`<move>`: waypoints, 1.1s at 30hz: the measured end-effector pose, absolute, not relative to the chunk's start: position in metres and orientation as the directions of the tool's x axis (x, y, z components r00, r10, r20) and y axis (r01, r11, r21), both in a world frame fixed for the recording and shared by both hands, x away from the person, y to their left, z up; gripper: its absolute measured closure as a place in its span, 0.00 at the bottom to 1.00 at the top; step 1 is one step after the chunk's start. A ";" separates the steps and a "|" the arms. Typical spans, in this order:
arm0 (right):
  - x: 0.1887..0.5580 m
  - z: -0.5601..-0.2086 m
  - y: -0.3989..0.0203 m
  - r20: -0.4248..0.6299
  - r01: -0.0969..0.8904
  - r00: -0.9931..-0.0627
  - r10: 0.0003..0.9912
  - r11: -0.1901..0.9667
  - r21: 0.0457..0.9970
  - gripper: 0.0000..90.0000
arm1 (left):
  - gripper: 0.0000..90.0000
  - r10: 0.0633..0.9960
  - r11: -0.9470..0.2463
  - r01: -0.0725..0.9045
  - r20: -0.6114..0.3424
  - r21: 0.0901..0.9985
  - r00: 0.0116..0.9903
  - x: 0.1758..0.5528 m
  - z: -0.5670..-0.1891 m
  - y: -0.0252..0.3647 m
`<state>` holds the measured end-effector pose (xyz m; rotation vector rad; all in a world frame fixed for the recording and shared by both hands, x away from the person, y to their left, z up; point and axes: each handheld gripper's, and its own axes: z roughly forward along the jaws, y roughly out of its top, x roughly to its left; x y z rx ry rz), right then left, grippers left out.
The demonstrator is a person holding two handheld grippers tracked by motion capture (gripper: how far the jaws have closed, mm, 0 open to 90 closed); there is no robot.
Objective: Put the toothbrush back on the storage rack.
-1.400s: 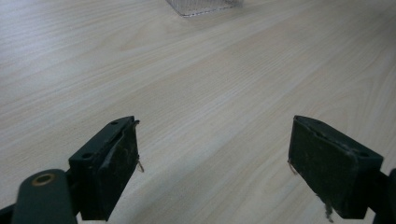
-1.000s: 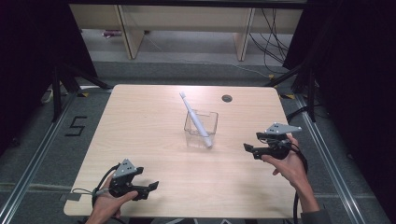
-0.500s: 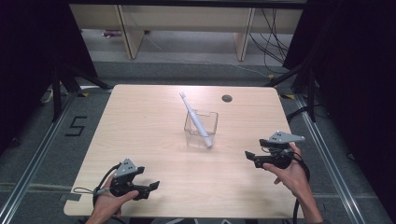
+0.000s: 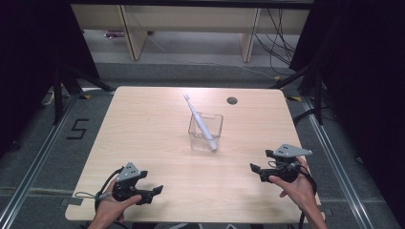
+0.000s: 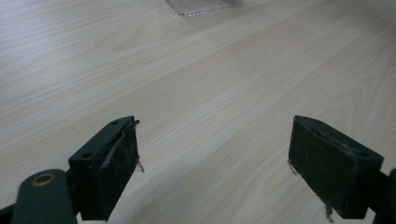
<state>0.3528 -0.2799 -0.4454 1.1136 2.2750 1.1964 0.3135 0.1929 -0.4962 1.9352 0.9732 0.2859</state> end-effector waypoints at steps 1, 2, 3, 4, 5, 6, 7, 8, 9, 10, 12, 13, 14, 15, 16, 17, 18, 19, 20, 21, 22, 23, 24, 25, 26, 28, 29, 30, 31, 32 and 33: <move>0.353 -0.446 -0.280 0.032 0.458 -0.645 0.763 0.352 0.816 0.20 | 0.17 0.728 -0.265 0.515 -0.181 0.815 0.661 0.313 -0.496 0.193; 0.350 -0.447 -0.278 0.059 0.480 -0.638 0.768 0.337 0.810 0.20 | 0.17 0.728 -0.265 0.515 -0.181 0.816 0.661 0.313 -0.496 0.193; 0.351 -0.448 -0.279 0.036 0.459 -0.650 0.760 0.354 0.815 0.20 | 0.17 0.728 -0.264 0.514 -0.180 0.816 0.661 0.313 -0.496 0.193; 0.348 -0.449 -0.277 0.061 0.482 -0.642 0.764 0.341 0.807 0.20 | 0.17 0.729 -0.264 0.514 -0.181 0.816 0.661 0.313 -0.496 0.193; 0.346 -0.450 -0.276 0.064 0.482 -0.643 0.763 0.338 0.809 0.20 | 0.17 0.728 -0.264 0.514 -0.181 0.816 0.661 0.313 -0.496 0.193; 0.346 -0.450 -0.276 0.064 0.482 -0.643 0.763 0.338 0.809 0.20 | 0.17 0.729 -0.263 0.514 -0.181 0.817 0.660 0.313 -0.496 0.193; 0.346 -0.450 -0.278 0.044 0.466 -0.653 0.756 0.355 0.811 0.21 | 0.17 0.730 -0.265 0.516 -0.180 0.814 0.659 0.313 -0.496 0.193; 0.343 -0.452 -0.276 0.073 0.491 -0.640 0.765 0.333 0.805 0.21 | 0.17 0.729 -0.265 0.516 -0.180 0.814 0.660 0.313 -0.496 0.193; 0.344 -0.452 -0.278 0.046 0.469 -0.652 0.757 0.354 0.809 0.21 | 0.17 0.729 -0.262 0.514 -0.181 0.817 0.660 0.313 -0.496 0.193; 0.342 -0.454 -0.277 0.067 0.484 -0.642 0.764 0.336 0.808 0.21 | 0.17 0.729 -0.263 0.514 -0.181 0.816 0.660 0.313 -0.496 0.193; 0.339 -0.457 -0.277 0.081 0.492 -0.642 0.762 0.328 0.806 0.21 | 0.17 0.729 -0.262 0.515 -0.181 0.816 0.660 0.313 -0.496 0.193; 0.340 -0.457 -0.280 0.050 0.473 -0.647 0.761 0.350 0.808 0.21 | 0.17 0.729 -0.264 0.515 -0.180 0.816 0.660 0.313 -0.496 0.193; 0.339 -0.459 -0.280 0.056 0.475 -0.646 0.761 0.343 0.810 0.21 | 0.17 0.729 -0.263 0.514 -0.181 0.816 0.660 0.313 -0.496 0.193; 0.337 -0.460 -0.281 0.059 0.478 -0.647 0.760 0.344 0.808 0.21 | 0.17 0.729 -0.264 0.515 -0.181 0.816 0.660 0.313 -0.496 0.193; 0.336 -0.462 -0.282 0.061 0.479 -0.647 0.760 0.343 0.808 0.21 | 0.17 0.729 -0.264 0.515 -0.181 0.815 0.660 0.313 -0.497 0.193; 0.334 -0.463 -0.283 0.058 0.479 -0.643 0.764 0.341 0.809 0.21 | 0.17 0.730 -0.272 0.521 -0.180 0.809 0.660 0.313 -0.496 0.193; 0.332 -0.464 -0.282 0.084 0.500 -0.637 0.766 0.328 0.801 0.21 | 0.17 0.730 -0.270 0.521 -0.181 0.810 0.659 0.313 -0.496 0.192; 0.330 -0.465 -0.282 0.081 0.497 -0.637 0.767 0.328 0.803 0.21 | 0.17 0.730 -0.273 0.521 -0.180 0.809 0.660 0.313 -0.496 0.192; 0.331 -0.466 -0.283 0.058 0.479 -0.646 0.761 0.345 0.807 0.21 | 0.17 0.729 -0.273 0.521 -0.179 0.809 0.660 0.313 -0.496 0.192; 0.329 -0.467 -0.282 0.075 0.490 -0.645 0.761 0.337 0.804 0.22 | 0.17 0.729 -0.275 0.521 -0.178 0.808 0.661 0.313 -0.496 0.192; 0.328 -0.467 -0.283 0.053 0.481 -0.647 0.760 0.353 0.802 0.22 | 0.17 0.729 -0.274 0.521 -0.179 0.808 0.661 0.313 -0.496 0.192; 0.326 -0.468 -0.281 0.081 0.502 -0.637 0.766 0.333 0.798 0.22 | 0.17 0.729 -0.274 0.521 -0.179 0.808 0.661 0.313 -0.496 0.192; 0.326 -0.468 -0.282 0.068 0.493 -0.643 0.763 0.345 0.799 0.22 | 0.17 0.729 -0.274 0.521 -0.179 0.808 0.661 0.313 -0.496 0.192; 0.326 -0.468 -0.283 0.057 0.484 -0.647 0.761 0.352 0.801 0.22 | 0.17 0.730 -0.273 0.521 -0.179 0.809 0.660 0.313 -0.496 0.192; 0.324 -0.469 -0.282 0.077 0.499 -0.638 0.766 0.336 0.799 0.22 | 0.17 0.729 -0.272 0.520 -0.179 0.810 0.660 0.313 -0.496 0.192; 0.322 -0.470 -0.282 0.084 0.513 -0.635 0.768 0.338 0.789 0.22 | 0.17 0.729 -0.273 0.521 -0.179 0.809 0.660 0.313 -0.496 0.193; 0.322 -0.470 -0.284 0.050 0.487 -0.645 0.763 0.359 0.796 0.22 | 0.17 0.729 -0.273 0.521 -0.179 0.809 0.661 0.313 -0.496 0.193; 0.321 -0.472 -0.284 0.072 0.504 -0.640 0.765 0.347 0.791 0.22 | 0.17 0.730 -0.273 0.521 -0.178 0.809 0.660 0.313 -0.496 0.192; 0.320 -0.472 -0.285 0.061 0.498 -0.647 0.760 0.360 0.789 0.22 | 0.17 0.729 -0.274 0.521 -0.178 0.808 0.660 0.313 -0.496 0.192; 0.319 -0.473 -0.285 0.062 0.501 -0.647 0.760 0.362 0.786 0.22 | 0.17 0.729 -0.275 0.521 -0.178 0.808 0.661 0.313 -0.496 0.192; 0.317 -0.475 -0.284 0.075 0.513 -0.643 0.762 0.356 0.781 0.22 | 0.17 0.728 -0.272 0.517 -0.178 0.811 0.662 0.313 -0.497 0.192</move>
